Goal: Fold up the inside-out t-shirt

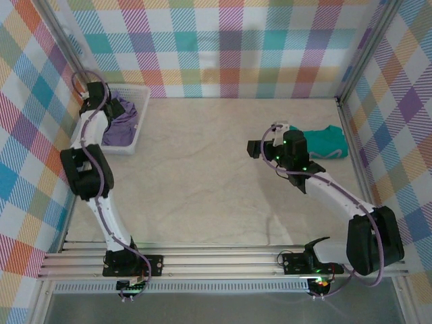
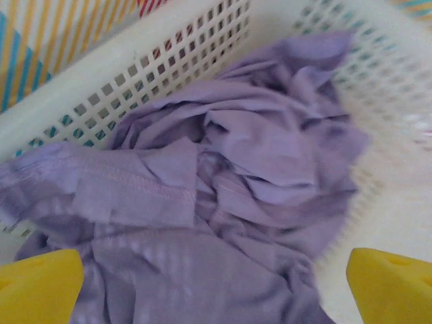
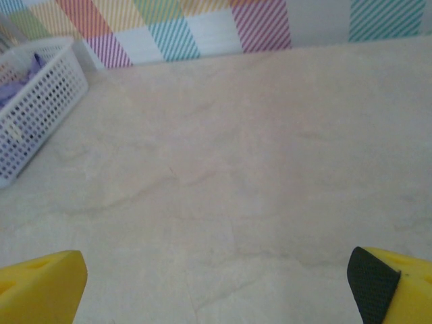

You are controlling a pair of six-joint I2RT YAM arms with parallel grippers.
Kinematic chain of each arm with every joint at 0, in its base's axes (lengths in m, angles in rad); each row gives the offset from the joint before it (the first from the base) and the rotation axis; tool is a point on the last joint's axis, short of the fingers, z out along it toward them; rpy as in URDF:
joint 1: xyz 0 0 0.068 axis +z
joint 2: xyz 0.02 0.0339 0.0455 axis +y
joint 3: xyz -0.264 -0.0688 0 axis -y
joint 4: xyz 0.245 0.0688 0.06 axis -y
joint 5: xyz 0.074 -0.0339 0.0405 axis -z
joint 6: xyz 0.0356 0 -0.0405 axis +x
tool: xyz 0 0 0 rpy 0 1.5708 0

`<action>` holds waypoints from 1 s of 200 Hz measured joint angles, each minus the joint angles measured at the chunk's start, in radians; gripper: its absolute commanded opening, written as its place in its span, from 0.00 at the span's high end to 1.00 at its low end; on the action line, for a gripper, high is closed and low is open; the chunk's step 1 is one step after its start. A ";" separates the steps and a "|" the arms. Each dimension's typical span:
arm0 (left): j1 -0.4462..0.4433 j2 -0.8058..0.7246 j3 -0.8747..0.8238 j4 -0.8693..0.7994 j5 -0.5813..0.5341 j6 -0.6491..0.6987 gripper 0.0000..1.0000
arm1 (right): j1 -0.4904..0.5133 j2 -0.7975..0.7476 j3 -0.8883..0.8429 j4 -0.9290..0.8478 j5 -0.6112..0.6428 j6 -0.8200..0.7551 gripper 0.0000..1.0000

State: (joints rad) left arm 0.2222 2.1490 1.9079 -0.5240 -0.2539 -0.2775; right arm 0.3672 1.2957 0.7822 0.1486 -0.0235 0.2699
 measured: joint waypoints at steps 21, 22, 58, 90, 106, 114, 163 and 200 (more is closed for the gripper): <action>0.003 0.164 0.176 -0.134 -0.014 0.034 0.02 | 0.000 0.006 0.003 -0.020 -0.001 0.000 0.00; 0.003 0.168 0.181 -0.138 -0.015 0.035 0.02 | 0.000 0.007 0.003 -0.020 -0.001 0.000 0.00; 0.003 0.340 0.396 -0.303 -0.020 0.083 0.19 | 0.000 0.006 0.003 -0.026 0.000 0.000 0.00; 0.003 0.449 0.565 -0.392 -0.006 0.108 0.48 | 0.000 0.001 0.003 -0.039 0.004 0.000 0.00; 0.003 0.475 0.619 -0.422 0.011 0.117 0.67 | 0.000 -0.007 0.003 -0.045 0.008 0.000 0.00; 0.004 0.476 0.633 -0.433 0.024 0.112 0.79 | 0.000 -0.014 0.003 -0.051 0.010 0.000 0.00; -0.008 0.277 0.597 -0.442 0.097 0.113 1.00 | 0.000 -0.053 0.034 -0.134 0.051 -0.027 0.00; -0.074 -0.227 0.373 -0.316 0.151 0.101 1.00 | 0.000 -0.061 0.173 -0.265 0.111 -0.088 0.00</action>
State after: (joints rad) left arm 0.1486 1.9217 2.2810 -0.8398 -0.1024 -0.1764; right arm 0.3672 1.2346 0.9554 -0.1165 0.0872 0.1822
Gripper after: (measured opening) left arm 0.071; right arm 0.997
